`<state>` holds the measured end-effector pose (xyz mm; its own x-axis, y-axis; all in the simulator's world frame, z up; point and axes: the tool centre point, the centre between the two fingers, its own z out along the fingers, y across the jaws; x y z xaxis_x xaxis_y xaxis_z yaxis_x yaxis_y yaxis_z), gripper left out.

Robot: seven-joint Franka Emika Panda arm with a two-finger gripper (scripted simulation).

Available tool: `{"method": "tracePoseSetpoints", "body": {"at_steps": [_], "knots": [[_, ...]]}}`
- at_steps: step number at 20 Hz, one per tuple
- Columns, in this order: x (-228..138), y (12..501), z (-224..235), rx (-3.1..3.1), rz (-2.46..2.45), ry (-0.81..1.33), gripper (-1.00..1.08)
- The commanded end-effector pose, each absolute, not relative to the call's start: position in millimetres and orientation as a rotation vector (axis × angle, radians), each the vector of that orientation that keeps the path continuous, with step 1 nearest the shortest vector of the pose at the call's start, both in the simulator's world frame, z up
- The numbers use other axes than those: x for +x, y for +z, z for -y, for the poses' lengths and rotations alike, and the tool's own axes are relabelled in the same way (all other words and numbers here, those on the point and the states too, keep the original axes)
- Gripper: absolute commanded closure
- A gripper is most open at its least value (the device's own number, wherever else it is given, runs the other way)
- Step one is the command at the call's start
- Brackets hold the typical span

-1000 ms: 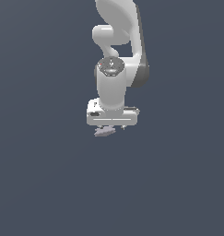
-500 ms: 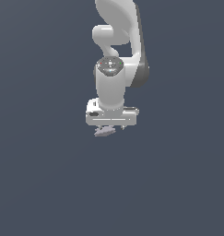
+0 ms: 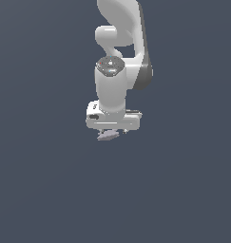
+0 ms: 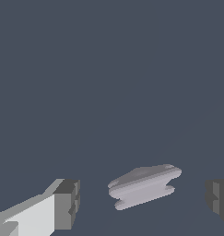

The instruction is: Pick up the object and move it to a goal position.

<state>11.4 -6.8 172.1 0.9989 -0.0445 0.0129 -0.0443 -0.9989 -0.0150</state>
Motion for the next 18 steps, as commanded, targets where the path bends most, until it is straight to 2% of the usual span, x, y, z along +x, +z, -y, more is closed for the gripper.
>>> {"method": "tracePoseSetpoints", "body": {"at_steps": [1, 18], "knots": [[11.2, 171.6, 6.7, -3.126, -0.077, -0.02, -0.92], [-0.4, 148.9, 9.0, -3.08, -0.496, -0.006, -0.92]]}}
